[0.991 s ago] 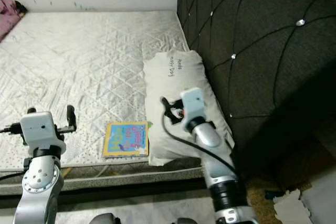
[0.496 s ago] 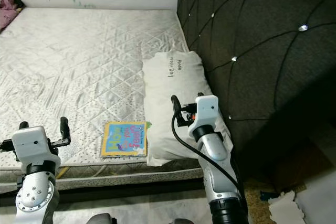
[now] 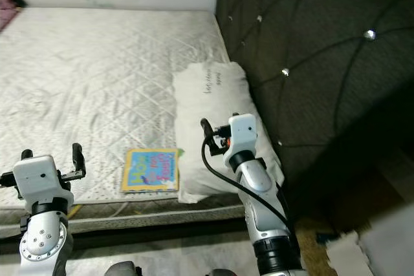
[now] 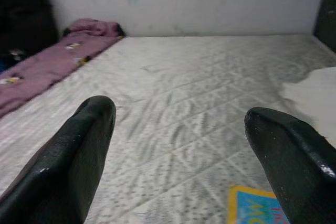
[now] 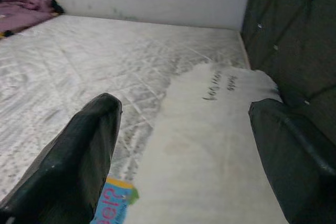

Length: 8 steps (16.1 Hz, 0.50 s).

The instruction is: Clean up the room

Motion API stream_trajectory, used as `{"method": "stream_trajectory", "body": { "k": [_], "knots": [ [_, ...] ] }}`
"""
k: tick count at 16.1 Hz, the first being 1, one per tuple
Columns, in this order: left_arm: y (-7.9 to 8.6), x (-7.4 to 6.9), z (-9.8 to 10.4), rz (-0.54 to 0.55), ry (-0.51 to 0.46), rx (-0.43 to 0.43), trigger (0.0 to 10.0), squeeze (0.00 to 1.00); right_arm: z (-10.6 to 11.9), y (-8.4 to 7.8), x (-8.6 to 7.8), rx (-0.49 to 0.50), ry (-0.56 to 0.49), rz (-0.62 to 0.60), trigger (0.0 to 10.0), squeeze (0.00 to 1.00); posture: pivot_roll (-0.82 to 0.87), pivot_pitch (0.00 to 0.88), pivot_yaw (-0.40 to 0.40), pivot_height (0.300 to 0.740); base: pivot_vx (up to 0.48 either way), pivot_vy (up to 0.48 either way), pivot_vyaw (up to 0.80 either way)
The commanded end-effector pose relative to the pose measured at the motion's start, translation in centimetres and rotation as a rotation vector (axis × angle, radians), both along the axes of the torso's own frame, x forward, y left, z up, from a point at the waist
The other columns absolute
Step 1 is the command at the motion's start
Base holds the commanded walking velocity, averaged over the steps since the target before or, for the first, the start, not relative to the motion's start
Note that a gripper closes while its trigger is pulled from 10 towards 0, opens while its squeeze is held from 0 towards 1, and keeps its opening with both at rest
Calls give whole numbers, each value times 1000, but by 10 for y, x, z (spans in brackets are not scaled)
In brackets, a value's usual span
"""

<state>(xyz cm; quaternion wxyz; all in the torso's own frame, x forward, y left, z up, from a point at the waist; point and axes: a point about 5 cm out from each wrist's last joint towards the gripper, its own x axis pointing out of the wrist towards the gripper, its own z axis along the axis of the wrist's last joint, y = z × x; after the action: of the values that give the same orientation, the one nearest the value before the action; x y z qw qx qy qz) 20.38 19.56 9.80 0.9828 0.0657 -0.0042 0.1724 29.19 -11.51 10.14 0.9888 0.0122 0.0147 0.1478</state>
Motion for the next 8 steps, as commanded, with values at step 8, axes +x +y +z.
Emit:
{"method": "stream_trajectory", "body": {
  "k": [8],
  "knots": [
    [-19,11,26,-209,-188,-109,10000,0,16,4,15,21,-46,-6,10000,0,14,0,-55,740,0,0,-191]
  ]
}}
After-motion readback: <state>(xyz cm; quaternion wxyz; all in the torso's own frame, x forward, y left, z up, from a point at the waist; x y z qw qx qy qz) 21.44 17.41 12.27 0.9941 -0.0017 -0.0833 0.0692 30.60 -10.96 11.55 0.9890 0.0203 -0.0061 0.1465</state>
